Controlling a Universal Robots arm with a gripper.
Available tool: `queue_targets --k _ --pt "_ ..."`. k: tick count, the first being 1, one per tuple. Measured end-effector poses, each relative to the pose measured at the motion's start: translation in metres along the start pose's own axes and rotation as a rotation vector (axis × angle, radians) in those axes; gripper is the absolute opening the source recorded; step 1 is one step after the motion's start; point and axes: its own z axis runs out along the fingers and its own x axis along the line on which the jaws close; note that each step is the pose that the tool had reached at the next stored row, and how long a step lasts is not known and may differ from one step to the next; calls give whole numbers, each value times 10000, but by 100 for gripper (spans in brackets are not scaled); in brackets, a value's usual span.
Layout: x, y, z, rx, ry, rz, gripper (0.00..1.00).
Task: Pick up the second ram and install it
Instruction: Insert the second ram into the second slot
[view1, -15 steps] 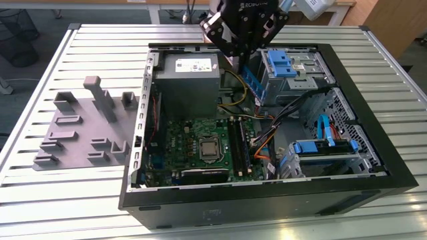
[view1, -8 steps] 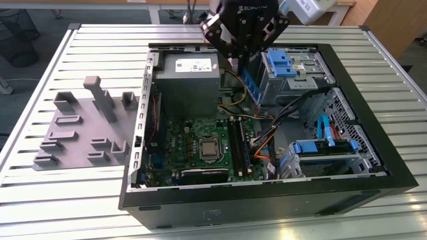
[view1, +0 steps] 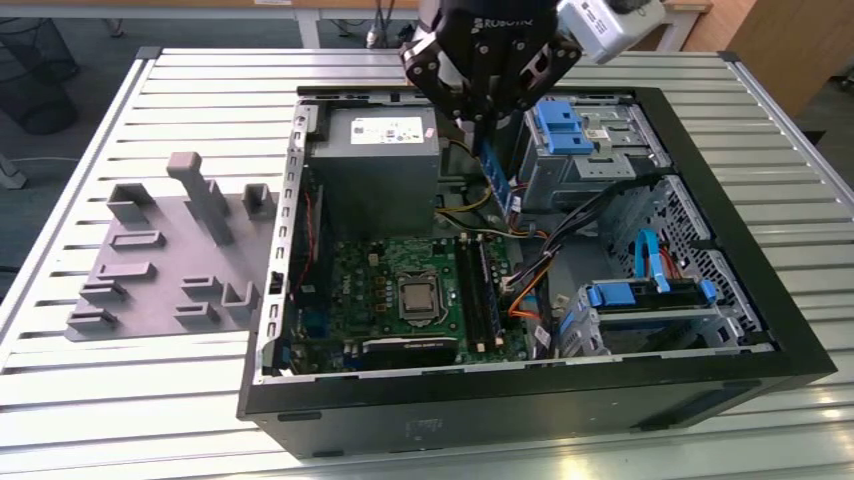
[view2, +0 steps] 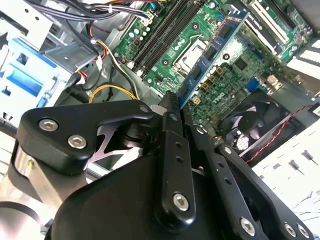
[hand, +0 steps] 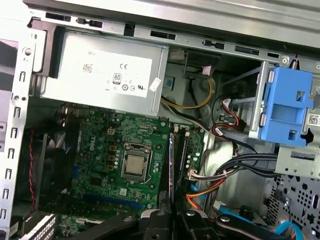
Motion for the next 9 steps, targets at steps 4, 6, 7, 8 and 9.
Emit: queue_targets --k 4,6,7,8,9 --pt "-40 2 37 3 6 172 14" --pt "-52 4 64 5 8 202 14" --pt "-55 4 82 4 7 213 14" --pt "-58 5 99 4 8 224 14" --pt "-60 5 117 5 8 237 14"
